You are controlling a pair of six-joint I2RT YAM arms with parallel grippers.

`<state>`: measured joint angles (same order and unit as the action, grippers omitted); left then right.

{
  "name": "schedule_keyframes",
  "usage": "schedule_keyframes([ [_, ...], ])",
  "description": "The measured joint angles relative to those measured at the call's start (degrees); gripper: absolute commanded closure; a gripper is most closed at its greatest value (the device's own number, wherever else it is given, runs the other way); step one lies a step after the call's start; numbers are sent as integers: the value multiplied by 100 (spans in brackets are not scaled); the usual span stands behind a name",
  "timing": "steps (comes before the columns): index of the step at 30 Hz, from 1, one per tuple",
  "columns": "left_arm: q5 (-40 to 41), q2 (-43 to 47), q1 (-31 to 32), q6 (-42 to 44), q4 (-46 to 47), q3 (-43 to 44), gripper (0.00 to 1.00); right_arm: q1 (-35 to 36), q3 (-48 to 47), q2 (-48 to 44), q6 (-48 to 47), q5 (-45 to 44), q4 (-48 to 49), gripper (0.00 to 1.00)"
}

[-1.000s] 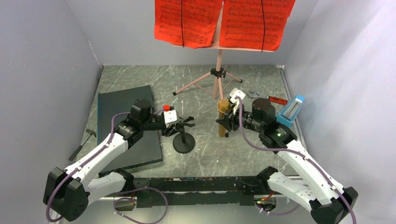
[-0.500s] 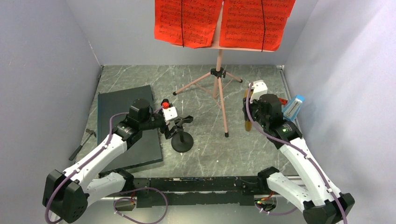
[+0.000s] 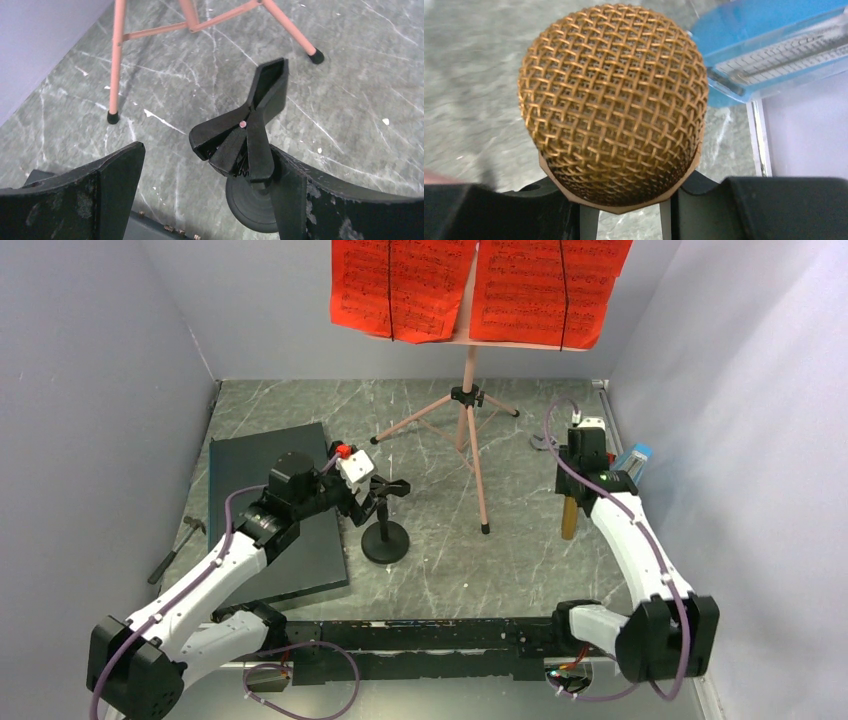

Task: Pack up the instrument practice props

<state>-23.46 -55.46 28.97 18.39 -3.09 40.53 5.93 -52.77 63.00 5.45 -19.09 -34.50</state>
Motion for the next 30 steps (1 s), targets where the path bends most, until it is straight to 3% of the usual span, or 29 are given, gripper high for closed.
schedule_keyframes([
  [6,387,26,0,-273,-57,96,6,-778,-9,981,52,-13,175,96],
  [13,409,98,11,-372,-103,96,6,-1069,-361,2232,76,-70,505,87],
  [16,400,181,17,-422,-101,96,6,-1086,-719,2822,55,-151,612,77],
  [20,387,308,28,-437,-101,96,6,-1137,-1104,3506,11,-238,667,56],
  [30,387,452,33,-437,-74,96,6,-1147,-1296,3856,-33,-310,675,30],
])
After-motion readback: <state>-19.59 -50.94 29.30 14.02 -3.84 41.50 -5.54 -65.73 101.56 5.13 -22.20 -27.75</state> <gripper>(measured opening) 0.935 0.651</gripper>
